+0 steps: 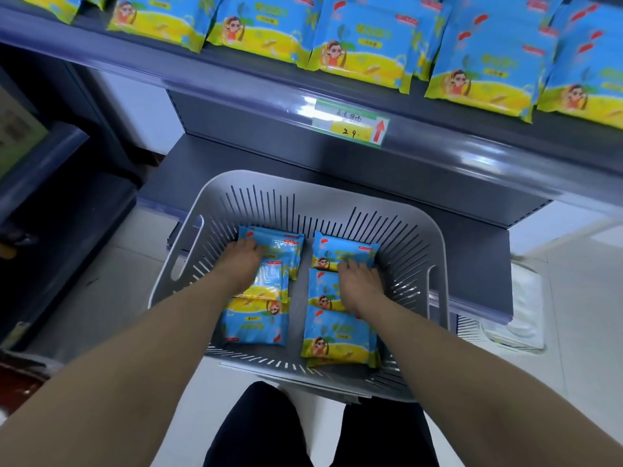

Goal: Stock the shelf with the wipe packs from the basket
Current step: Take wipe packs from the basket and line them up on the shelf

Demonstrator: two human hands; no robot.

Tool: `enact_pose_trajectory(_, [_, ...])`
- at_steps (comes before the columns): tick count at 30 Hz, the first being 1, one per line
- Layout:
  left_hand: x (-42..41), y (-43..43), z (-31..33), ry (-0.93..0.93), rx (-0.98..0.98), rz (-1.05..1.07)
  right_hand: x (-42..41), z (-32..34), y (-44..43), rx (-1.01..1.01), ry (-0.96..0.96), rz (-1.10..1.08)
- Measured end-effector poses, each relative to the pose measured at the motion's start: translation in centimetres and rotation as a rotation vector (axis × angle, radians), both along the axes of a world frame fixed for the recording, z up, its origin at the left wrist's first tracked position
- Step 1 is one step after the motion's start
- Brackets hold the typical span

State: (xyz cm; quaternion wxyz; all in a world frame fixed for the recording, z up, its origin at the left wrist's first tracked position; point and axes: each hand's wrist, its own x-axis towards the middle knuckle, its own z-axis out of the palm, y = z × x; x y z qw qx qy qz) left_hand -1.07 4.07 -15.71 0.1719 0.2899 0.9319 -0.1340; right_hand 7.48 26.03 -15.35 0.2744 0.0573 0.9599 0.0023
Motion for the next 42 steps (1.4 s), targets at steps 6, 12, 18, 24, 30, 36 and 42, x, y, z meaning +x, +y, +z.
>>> enact_pose_trajectory(6, [-0.1, -0.1, 3.2, -0.054, 0.034, 0.004, -0.1, 2.3, 0.2, 0.086, -0.009, 0.043])
enact_pose_trajectory(12, [0.7, 0.9, 8.3, -0.079, 0.137, 0.032, -0.6, 7.7, 0.3, 0.043, 0.188, 0.024])
enact_pose_trajectory(18, [0.5, 3.0, 15.8, -0.037, 0.392, -0.008, -1.5, 16.2, 1.3, 0.041, 0.461, 0.084])
enact_pose_trajectory(24, [0.9, 8.4, 26.5, 0.018, 0.577, -0.106, -0.7, 26.9, 6.5, 0.098, 0.691, 0.086])
enact_pose_trajectory(30, [2.2, 16.3, 31.8, 0.047, 0.736, -0.24, 0.6, 33.9, 14.9, 0.24, 0.757, -0.027])
enact_pose_trajectory(36, [2.6, 24.0, 33.4, 0.026, 0.791, -0.288, 0.5, 34.8, 23.9, 0.253, 0.593, -0.121])
enact_pose_trajectory(42, [1.6, 29.3, 33.1, -0.057, 0.872, -0.201, -1.7, 33.2, 30.2, 0.186, 0.496, -0.073])
